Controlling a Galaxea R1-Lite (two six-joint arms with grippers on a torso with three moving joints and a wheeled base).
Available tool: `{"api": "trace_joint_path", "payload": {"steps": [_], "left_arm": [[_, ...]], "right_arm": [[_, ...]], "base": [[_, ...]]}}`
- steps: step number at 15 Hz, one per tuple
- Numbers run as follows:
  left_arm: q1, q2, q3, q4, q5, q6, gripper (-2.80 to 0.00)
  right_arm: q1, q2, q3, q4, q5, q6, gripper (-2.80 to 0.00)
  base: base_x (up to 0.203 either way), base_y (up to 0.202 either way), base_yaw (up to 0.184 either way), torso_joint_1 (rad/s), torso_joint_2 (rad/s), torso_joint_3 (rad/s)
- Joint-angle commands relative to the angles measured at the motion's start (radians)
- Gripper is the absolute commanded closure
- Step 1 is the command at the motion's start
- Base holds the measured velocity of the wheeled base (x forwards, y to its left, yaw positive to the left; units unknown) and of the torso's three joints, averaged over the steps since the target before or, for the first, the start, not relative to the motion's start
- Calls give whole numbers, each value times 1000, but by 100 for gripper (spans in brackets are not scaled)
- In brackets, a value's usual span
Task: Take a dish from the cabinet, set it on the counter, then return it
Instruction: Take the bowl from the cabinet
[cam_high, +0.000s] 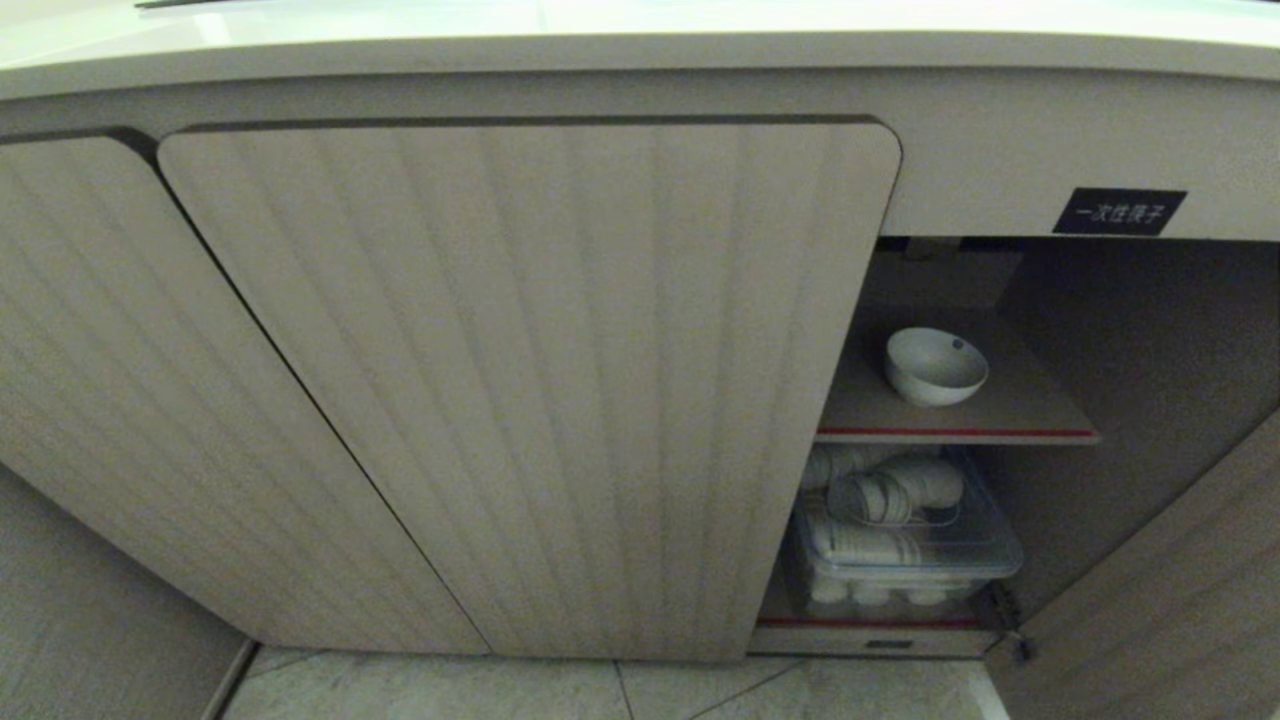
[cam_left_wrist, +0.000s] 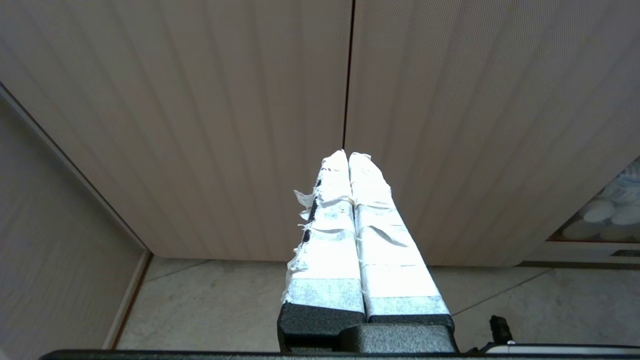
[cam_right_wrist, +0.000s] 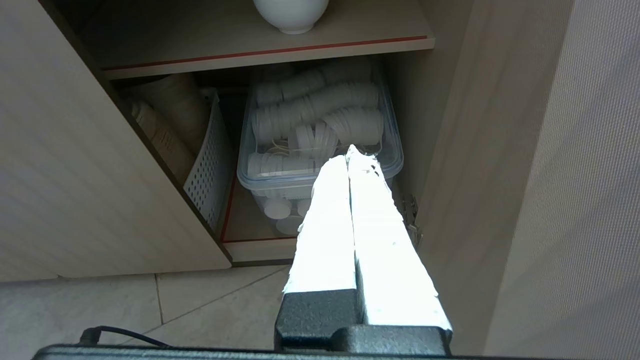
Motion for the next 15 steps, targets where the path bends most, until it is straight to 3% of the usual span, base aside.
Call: {"api": "trace_joint_path", "payload": {"steps": [1,15], "left_arm": [[1,0,0,0,0,-1,0],[0,0,1,0,0,-2,0]], "right_arm": [[0,1,0,0,-1,1,0],[0,1,0,0,-1,2,0]], "base": [[0,0,0,0,0,0],[0,0,0,0,0,0]]}}
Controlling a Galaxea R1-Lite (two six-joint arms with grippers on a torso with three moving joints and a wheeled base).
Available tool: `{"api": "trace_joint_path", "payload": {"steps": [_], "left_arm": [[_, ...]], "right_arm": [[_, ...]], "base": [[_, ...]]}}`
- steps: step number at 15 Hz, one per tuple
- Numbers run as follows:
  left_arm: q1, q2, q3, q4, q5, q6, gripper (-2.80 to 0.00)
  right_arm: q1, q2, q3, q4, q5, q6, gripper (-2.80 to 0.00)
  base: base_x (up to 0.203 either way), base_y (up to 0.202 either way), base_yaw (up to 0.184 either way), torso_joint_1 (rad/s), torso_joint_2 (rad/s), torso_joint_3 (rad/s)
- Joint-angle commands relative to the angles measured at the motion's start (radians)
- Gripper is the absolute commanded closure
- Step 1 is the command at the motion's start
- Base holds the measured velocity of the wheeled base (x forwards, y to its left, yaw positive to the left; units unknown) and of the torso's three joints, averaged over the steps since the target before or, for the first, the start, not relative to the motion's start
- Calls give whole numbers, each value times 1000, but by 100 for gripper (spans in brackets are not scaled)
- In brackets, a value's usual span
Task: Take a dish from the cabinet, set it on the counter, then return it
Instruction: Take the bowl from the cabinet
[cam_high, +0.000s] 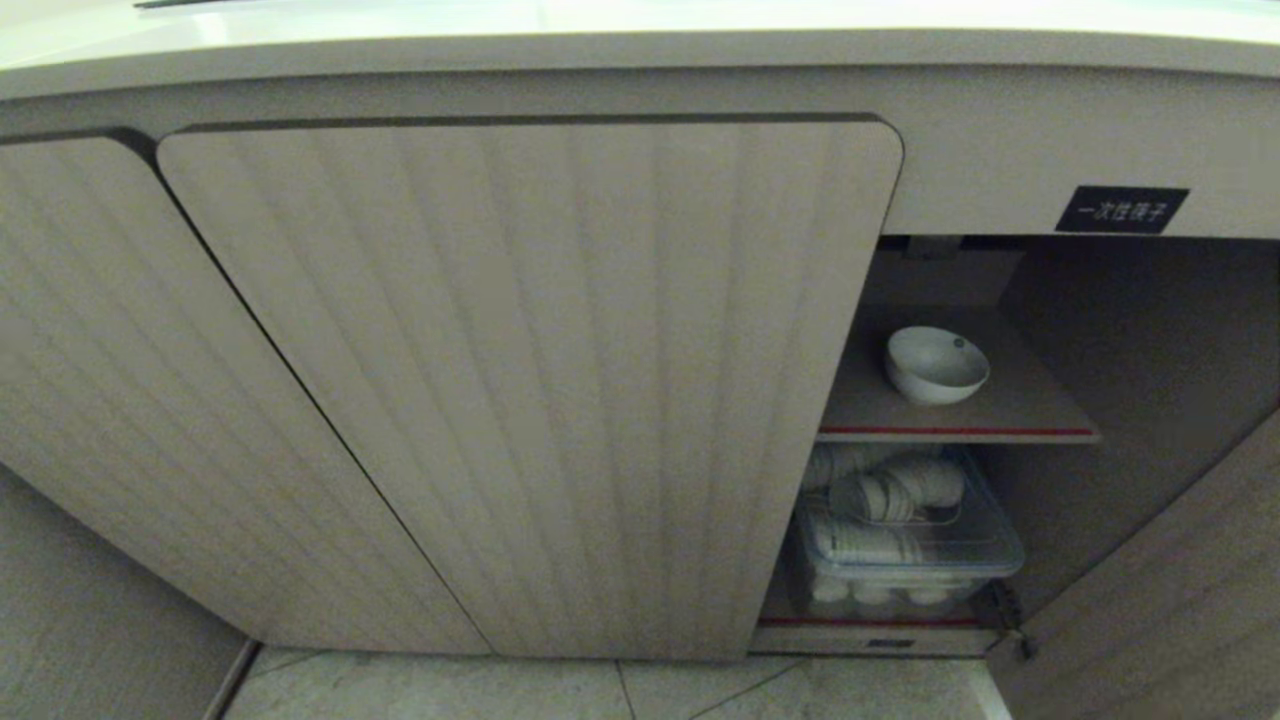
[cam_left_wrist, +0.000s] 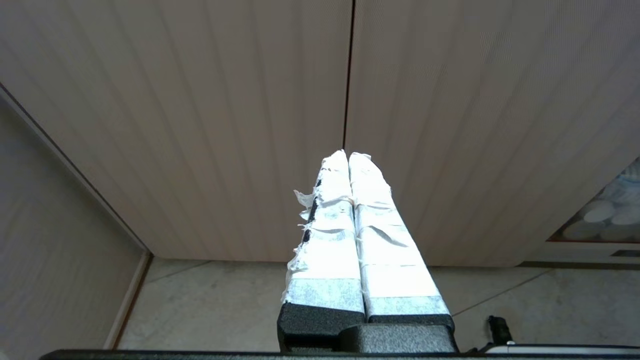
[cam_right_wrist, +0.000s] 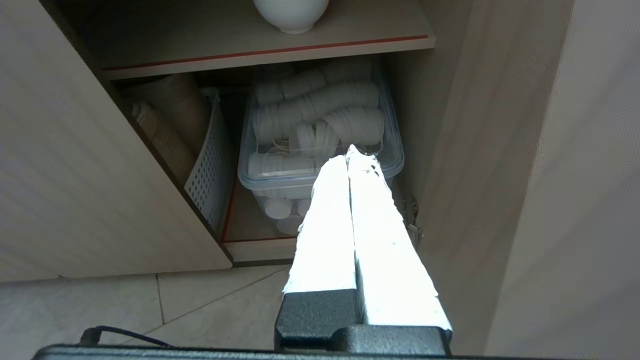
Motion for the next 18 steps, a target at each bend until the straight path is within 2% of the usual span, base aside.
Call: {"api": "trace_joint_path", "payload": {"steps": [1,3,8,18], "left_arm": [[-1,0,1,-1,0,-1,0],[-1,0,0,-1,0,-1,0],[-1,0,1,-1,0,-1,0],[0,0,1,-1,0,-1,0]], "right_arm": [[0,1,0,-1,-1,1,0],[0,1,0,-1,-1,1,0],[0,1,0,-1,-1,1,0],[0,1,0,-1,-1,1,0]], "base": [[-34,97,-48,9,0,-5],[-1,-32,-3,4,-1,1],[0,-136,1,2,3,2],[0,0,0,0,0,0]]}}
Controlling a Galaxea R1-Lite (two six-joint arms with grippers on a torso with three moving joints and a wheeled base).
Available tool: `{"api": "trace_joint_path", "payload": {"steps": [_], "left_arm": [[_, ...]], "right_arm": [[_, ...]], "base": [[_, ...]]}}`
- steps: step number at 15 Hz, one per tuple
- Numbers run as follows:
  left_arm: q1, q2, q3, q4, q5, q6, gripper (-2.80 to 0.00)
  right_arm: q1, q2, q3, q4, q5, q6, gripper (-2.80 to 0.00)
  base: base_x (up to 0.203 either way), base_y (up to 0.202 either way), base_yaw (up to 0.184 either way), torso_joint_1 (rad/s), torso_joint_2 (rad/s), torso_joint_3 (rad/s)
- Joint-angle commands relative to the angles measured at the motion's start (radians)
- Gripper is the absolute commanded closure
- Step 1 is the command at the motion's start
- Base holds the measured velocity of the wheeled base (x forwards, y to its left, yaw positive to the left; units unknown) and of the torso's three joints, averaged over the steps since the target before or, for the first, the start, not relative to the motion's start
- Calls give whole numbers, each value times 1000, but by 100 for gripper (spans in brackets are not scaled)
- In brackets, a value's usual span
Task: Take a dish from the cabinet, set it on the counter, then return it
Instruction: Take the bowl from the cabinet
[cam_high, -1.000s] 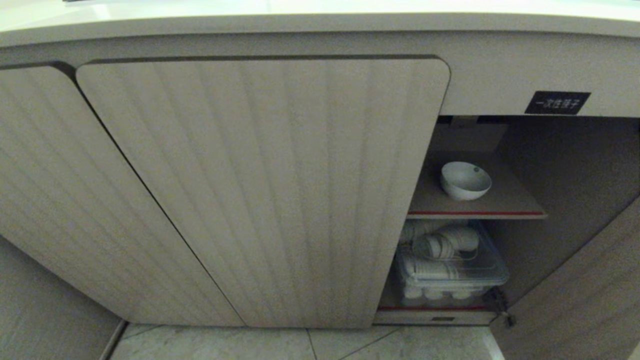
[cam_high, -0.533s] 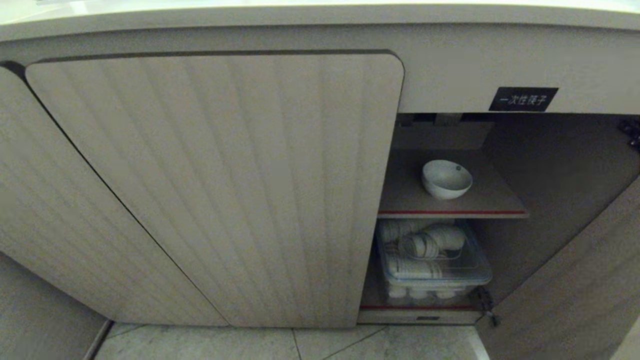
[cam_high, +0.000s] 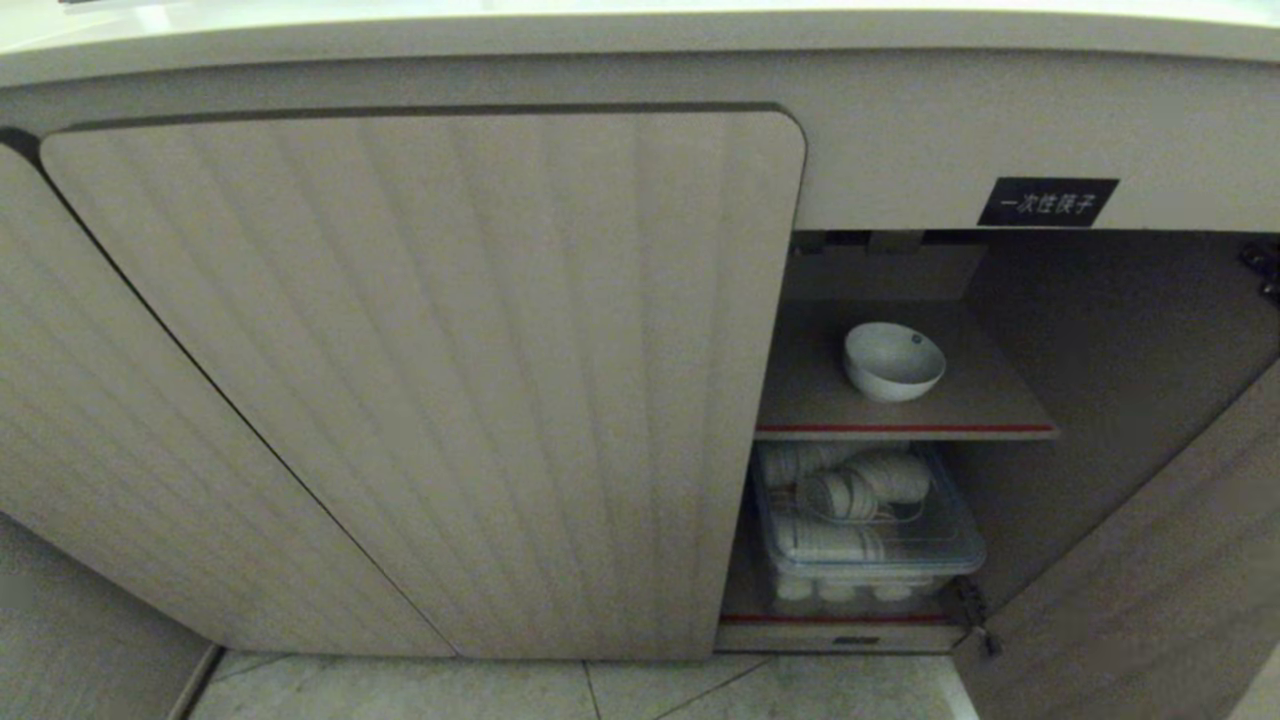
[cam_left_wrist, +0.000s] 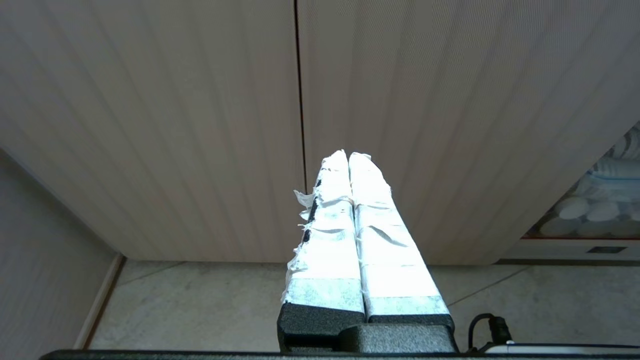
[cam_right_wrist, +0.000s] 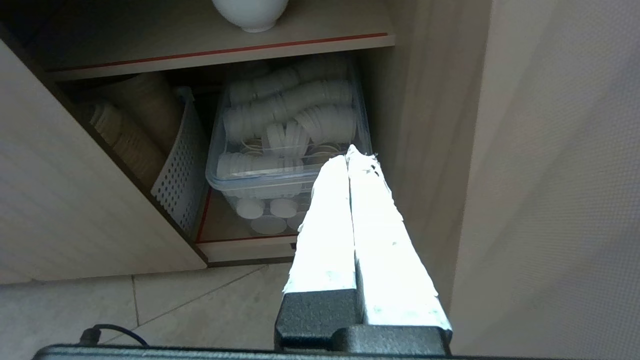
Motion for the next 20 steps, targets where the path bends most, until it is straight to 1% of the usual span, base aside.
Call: {"api": "trace_joint_path", "payload": {"steps": [1,20], "left_arm": [[0,0,-1,-1,0,0,0],[0,0,-1,-1,0,0,0]], "right_arm": [[0,1,0,0,0,-1,0],[0,1,0,0,0,-4,0]], "base": [[0,0,0,0,0,0],[0,0,0,0,0,0]]}}
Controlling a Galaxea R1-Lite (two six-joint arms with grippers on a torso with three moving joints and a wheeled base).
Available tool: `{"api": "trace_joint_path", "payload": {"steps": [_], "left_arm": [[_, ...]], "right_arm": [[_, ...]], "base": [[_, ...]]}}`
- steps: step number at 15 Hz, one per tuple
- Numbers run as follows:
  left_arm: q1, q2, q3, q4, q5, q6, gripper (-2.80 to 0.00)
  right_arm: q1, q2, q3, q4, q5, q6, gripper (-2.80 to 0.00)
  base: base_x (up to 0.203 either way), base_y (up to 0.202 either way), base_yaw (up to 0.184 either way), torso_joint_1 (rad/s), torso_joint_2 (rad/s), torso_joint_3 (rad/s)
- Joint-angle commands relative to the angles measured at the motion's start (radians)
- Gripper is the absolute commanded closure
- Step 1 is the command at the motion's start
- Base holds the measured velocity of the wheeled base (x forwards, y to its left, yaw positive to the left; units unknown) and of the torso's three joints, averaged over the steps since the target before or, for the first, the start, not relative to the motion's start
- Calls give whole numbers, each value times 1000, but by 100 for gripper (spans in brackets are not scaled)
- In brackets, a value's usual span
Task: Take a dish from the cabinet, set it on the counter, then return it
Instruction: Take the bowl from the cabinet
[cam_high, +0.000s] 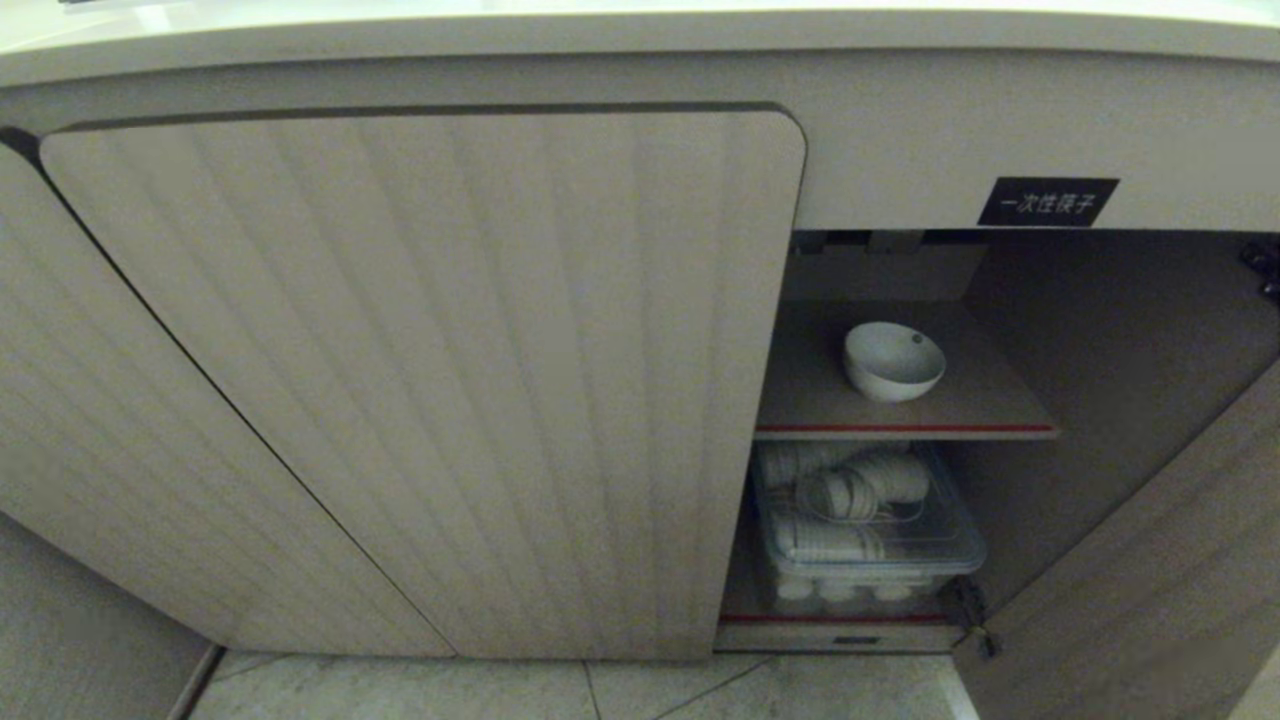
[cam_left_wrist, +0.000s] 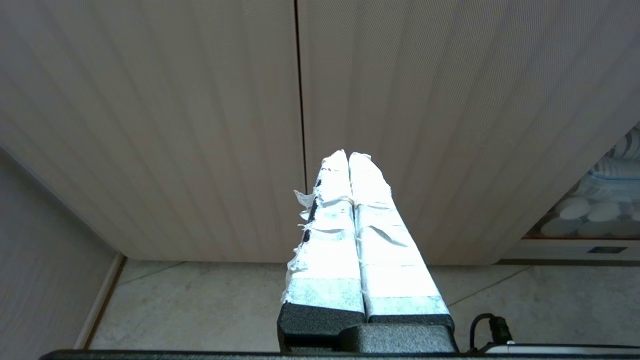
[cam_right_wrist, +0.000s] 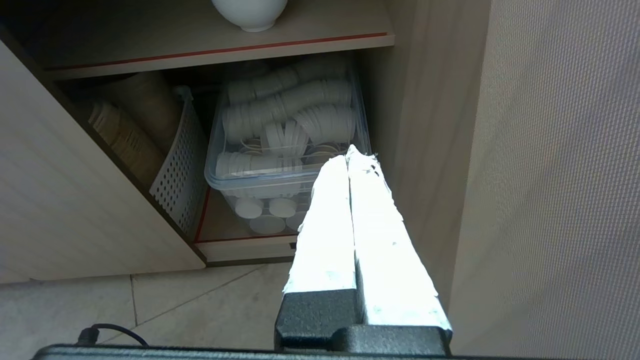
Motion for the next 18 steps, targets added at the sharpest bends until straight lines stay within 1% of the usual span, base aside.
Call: {"api": "trace_joint_path", "payload": {"steps": [1,3,5,8,9,12,15,18], "left_arm": [[0,0,-1,0,0,-1,0],[0,0,-1,0,0,-1,0],[1,0,0,0,0,-1,0],[1,0,-1,0,0,-1,0],[0,0,1,0,0,-1,0],[0,0,-1,0,0,-1,0],[0,0,1,0,0,-1,0],[1,0,0,0,0,-1,0]], "right_arm": [[0,1,0,-1,-1,-7,0],[0,1,0,-5,19,-47,0],[0,1,-22,5,33,-62,0],[0,77,-136,50,113,-65,0],[1,121,-161,54,123,-67,0],[11,333,-239,30,133,-71,0],[67,547,-291,-57,136,-83,0],[95,752,-329,-118,138,-98,0]], "base": [[0,0,0,0,0,0],[0,0,0,0,0,0],[0,0,0,0,0,0],[0,0,0,0,0,0],[0,0,0,0,0,0],[0,0,0,0,0,0],[0,0,0,0,0,0],[0,0,0,0,0,0]]}}
